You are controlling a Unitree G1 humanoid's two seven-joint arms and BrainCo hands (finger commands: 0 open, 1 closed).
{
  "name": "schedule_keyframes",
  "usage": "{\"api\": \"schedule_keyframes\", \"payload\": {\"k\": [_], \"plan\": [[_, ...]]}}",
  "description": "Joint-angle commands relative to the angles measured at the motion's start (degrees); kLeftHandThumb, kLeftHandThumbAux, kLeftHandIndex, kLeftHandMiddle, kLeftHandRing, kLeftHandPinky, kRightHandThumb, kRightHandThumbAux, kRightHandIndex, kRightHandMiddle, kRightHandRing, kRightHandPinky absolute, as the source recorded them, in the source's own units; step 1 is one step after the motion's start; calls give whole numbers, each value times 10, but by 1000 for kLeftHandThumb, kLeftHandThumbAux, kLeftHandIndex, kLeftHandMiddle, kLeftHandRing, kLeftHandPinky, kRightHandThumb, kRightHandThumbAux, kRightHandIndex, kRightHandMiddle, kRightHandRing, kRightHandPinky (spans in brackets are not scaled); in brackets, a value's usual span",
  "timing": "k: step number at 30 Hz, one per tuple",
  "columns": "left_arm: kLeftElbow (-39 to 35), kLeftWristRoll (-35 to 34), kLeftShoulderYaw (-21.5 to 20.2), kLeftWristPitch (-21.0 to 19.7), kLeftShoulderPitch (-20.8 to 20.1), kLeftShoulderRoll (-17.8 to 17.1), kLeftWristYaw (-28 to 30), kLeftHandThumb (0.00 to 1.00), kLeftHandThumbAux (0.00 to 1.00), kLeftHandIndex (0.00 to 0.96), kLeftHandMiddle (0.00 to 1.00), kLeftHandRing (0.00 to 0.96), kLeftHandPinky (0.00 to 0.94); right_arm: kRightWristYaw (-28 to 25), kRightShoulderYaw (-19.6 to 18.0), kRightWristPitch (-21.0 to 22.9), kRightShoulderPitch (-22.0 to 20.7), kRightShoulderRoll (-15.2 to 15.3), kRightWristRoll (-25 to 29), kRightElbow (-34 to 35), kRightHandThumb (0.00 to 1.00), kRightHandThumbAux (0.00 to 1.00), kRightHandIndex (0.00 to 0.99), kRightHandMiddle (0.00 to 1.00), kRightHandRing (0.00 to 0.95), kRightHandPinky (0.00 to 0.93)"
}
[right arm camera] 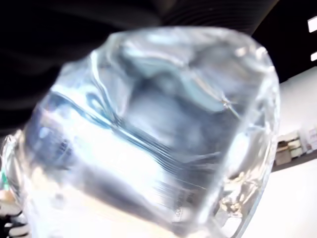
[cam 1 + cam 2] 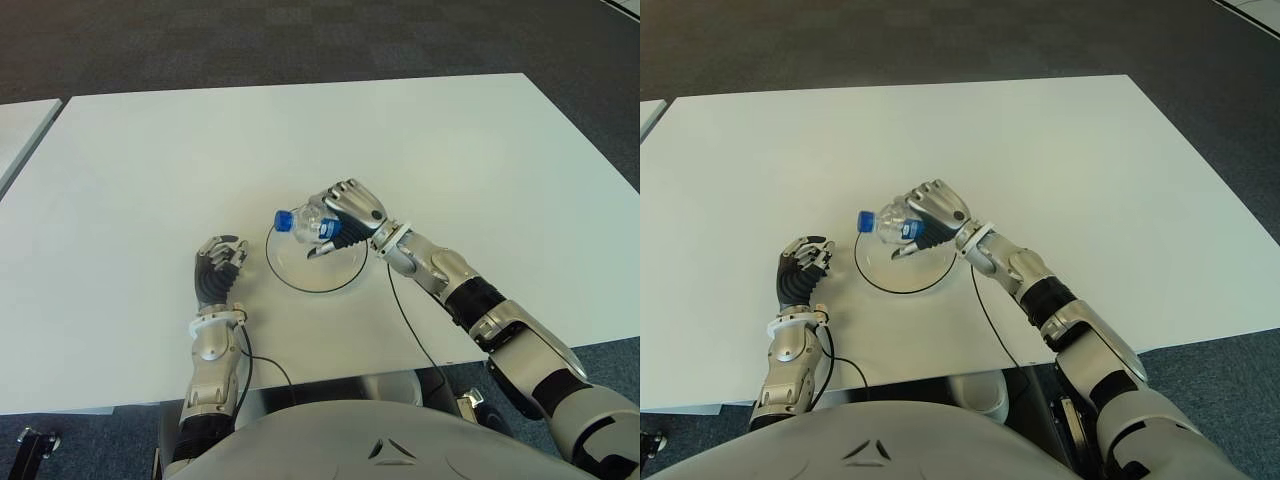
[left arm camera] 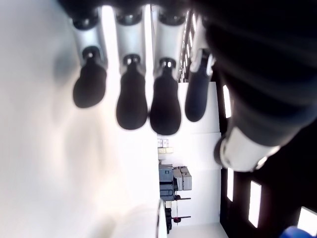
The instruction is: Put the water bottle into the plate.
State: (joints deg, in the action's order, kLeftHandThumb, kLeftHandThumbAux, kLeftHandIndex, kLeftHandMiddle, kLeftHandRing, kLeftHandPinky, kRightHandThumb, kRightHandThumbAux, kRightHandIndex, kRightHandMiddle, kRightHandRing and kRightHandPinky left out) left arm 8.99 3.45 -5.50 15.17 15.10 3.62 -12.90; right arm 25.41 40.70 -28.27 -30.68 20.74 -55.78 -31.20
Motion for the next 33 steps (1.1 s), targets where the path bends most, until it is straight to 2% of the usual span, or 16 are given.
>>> {"api": "schedule_keyframes", "payload": {"k": [1,8,11,20,28,29,33], "plan": [[11,0,3,-19,14,3,4,706,717,434,728,730,741,-53,38,-41,-41,30,-44,-8,710,719,440,892,893,905],[13,3,3,-12,15,2,2,705,717,434,733,738,752,-144,46,-59,-54,35,-39,-18,706,721,439,907,903,902],[14,3,3,-8,16,1,3,705,717,434,738,743,757,-167,50,-65,-60,32,-38,-35,705,723,438,911,903,896],[15,7,2,-5,18,0,0,706,717,434,746,758,767,-168,59,-63,-68,19,-50,-69,703,724,437,917,907,894],[12,7,2,-9,19,-1,2,706,717,434,738,743,736,-149,73,-60,-76,7,-62,-101,702,725,437,896,886,861],[11,7,2,-9,20,-1,2,706,717,434,737,742,737,-146,75,-60,-77,5,-63,-107,701,725,436,838,825,797],[12,8,2,-7,20,-2,1,706,717,434,736,741,742,-142,78,-61,-80,1,-60,-120,699,726,433,745,732,701]]}}
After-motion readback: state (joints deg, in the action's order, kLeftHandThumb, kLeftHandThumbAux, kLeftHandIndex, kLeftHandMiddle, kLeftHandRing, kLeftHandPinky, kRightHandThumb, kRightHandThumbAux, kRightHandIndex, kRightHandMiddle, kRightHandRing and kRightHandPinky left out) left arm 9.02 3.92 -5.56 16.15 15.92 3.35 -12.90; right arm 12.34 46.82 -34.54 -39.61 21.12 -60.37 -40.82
